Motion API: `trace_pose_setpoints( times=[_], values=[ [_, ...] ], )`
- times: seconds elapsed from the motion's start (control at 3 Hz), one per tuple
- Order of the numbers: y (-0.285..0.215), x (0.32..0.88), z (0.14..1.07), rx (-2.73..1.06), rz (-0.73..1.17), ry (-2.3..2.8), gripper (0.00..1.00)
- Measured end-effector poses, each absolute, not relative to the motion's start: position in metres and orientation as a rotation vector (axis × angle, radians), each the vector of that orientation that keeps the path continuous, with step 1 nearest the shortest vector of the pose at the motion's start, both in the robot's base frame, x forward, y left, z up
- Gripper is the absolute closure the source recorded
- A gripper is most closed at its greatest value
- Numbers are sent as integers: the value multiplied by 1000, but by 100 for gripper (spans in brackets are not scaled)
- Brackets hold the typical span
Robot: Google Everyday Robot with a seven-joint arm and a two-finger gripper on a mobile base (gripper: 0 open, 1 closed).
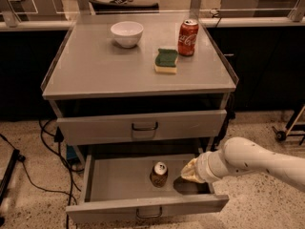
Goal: Pick orange can from middle drawer and place on counter
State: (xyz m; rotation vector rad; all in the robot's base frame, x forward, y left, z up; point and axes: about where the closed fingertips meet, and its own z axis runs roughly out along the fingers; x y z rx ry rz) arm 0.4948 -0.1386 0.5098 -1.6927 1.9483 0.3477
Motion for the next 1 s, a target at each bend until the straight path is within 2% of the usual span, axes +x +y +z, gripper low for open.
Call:
trace_pose_setpoints(
  times=[0.33, 0.67, 1.0],
  values=[
    [-128, 504, 499, -1683, 366, 1939, 58],
    [-121, 515, 491, -1660, 364, 1935, 47],
    [-114, 526, 483, -1632, 345, 1936, 47]
  ],
)
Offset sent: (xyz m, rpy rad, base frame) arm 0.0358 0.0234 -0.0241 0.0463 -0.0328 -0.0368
